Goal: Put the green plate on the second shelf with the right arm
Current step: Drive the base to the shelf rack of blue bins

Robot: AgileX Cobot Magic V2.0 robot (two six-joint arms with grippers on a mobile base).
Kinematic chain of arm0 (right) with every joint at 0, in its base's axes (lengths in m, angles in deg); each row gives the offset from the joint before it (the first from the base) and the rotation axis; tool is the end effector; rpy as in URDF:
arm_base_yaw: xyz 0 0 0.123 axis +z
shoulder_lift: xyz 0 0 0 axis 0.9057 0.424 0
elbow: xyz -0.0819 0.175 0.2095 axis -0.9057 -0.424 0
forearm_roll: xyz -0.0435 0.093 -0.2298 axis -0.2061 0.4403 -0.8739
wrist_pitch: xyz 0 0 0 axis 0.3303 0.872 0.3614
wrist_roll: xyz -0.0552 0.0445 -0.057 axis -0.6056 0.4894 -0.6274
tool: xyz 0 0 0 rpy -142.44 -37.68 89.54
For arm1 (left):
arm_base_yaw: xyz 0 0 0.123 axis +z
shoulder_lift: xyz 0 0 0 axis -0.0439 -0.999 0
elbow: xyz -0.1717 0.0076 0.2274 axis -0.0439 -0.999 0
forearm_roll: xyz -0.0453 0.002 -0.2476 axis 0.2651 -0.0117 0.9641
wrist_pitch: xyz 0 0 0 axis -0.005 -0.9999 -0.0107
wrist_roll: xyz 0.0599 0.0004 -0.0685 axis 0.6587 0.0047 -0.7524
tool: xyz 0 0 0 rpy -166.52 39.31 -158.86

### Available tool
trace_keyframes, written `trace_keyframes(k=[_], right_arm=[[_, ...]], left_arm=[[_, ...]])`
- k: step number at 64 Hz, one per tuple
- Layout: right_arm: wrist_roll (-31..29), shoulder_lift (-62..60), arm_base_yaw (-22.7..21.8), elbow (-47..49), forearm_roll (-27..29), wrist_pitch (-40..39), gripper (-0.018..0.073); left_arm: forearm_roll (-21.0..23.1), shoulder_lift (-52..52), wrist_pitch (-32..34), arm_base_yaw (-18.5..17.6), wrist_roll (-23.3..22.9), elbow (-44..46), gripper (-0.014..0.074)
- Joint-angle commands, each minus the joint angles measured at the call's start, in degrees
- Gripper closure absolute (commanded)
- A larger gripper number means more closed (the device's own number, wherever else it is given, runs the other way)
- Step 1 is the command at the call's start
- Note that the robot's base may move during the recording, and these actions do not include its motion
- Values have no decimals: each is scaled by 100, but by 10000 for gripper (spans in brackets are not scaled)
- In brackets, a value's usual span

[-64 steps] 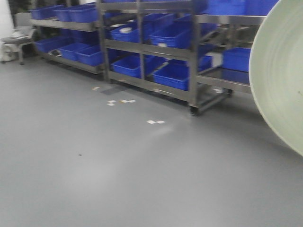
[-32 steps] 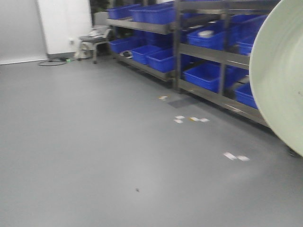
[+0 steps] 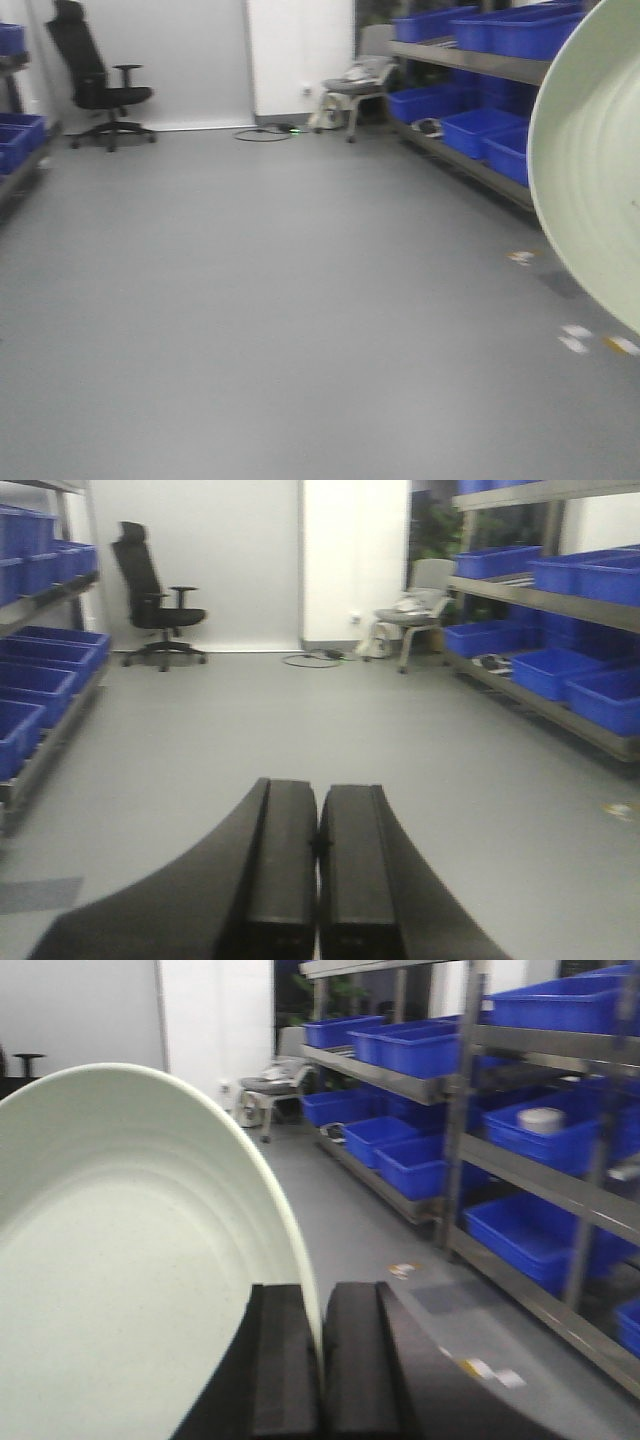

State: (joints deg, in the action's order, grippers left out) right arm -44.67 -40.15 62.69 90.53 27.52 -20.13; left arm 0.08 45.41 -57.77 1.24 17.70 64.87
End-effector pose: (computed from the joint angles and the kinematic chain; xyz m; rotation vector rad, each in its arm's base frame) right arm 0.0488 -0.0059 0.2381 0.0760 1.4841 -0.0511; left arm 0.0562 -0.0013 0.2094 -0.0024 1.5064 -0.0398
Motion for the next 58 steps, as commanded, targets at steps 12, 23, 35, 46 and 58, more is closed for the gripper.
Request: trace_keyframes(k=[12,23,35,46,58], right_arm=[[39,-90,-21,186,-65,-591,505],[39,-90,-21,186,-65,-574,505],[39,-90,-21,186,-65,-532,505],[39,-90,-21,186,-65,-523,505],[39,-90,-15,186,-65,-503,505]], left_arm=[[32,104,480,-37,-8,-240,466],[32,104,480,-37,-8,-240,466],[32,104,480,-37,-8,-240,466],[32,104,480,-37,-8,-240,466],[32,104,480,-37,-8,-240,466]])
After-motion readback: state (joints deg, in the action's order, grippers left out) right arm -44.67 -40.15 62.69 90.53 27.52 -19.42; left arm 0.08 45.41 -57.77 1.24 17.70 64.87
